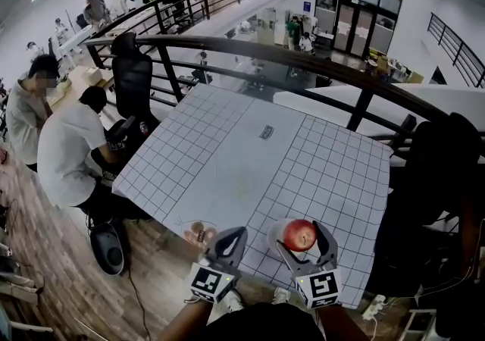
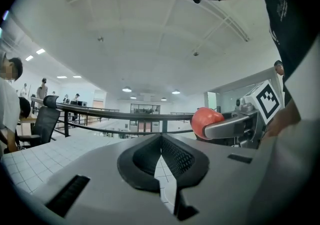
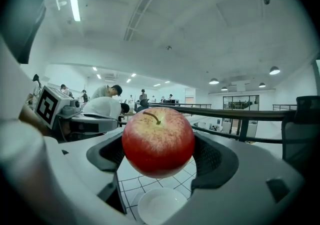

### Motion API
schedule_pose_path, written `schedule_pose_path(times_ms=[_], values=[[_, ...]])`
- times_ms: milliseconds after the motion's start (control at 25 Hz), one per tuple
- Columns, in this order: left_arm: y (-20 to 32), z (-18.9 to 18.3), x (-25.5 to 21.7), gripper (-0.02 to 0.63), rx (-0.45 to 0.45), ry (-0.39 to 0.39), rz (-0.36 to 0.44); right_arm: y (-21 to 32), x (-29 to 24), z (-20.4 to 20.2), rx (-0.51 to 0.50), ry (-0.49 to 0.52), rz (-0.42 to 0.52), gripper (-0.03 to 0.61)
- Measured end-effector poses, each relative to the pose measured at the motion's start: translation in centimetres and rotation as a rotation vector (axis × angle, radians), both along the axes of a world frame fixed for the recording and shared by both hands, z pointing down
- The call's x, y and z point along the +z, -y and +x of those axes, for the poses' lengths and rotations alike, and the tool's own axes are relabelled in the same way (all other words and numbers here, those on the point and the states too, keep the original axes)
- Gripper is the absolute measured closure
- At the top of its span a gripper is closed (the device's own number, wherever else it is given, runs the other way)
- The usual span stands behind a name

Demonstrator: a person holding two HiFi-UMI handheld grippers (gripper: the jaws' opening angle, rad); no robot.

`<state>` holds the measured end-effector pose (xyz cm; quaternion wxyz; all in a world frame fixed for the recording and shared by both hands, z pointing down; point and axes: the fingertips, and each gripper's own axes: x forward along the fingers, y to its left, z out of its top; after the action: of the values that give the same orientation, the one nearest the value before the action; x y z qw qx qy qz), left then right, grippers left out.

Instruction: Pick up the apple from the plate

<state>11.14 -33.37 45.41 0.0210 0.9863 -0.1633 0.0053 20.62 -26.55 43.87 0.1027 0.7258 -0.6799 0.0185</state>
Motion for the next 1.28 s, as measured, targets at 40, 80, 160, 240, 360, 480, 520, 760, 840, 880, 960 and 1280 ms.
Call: schedule_pose_path(times_ms=[40,80,160,240,360,480,520,760,840,880,960,1280], values=[[0.5,0.9,0.5,0.592,0.005,0.016,0.005,0.4,0.5,0.9,0.01,0.013,0.012,0.167],[1.0,1.9,0.9,0.592,0.009,0.029,0.01,0.8,0.9,1.9,0.021,0.027,0.026,0.167],[1.7,3.6,0.9,0.592,0.018,0.032,0.017,1.5,1.2,3.7,0.047,0.052,0.052,0.167],[1.7,4.3,0.4,0.592,0.02,0.024,0.019,1.5,0.7,4.4,0.061,0.06,0.06,0.167],[-0.2,3.3,-1.0,0.592,0.024,0.019,0.02,-0.1,-1.2,3.6,0.085,0.015,0.074,0.167],[-0.5,2.3,-1.0,0.592,0.024,0.01,0.014,-0.3,-1.9,2.8,0.116,-0.054,0.099,0.167],[-0.2,2.2,-0.7,0.592,0.024,0.007,0.012,0.1,-1.9,2.7,0.122,-0.058,0.108,0.167],[0.2,2.8,-1.4,0.592,0.031,0.002,0.028,0.8,-2.9,3.3,0.119,-0.055,0.124,0.167],[0.5,2.5,-0.9,0.592,0.027,-0.005,0.03,1.1,-2.3,3.1,0.122,-0.05,0.126,0.167],[0.6,2.2,-0.6,0.592,0.026,-0.008,0.03,1.2,-1.9,2.8,0.122,-0.047,0.126,0.167],[0.5,1.8,-0.2,0.592,0.031,-0.005,0.033,1.1,-1.4,2.4,0.124,-0.043,0.123,0.167],[0.8,3.7,-0.7,0.592,0.045,-0.006,0.029,1.5,-1.4,4.3,0.139,-0.032,0.108,0.167]])
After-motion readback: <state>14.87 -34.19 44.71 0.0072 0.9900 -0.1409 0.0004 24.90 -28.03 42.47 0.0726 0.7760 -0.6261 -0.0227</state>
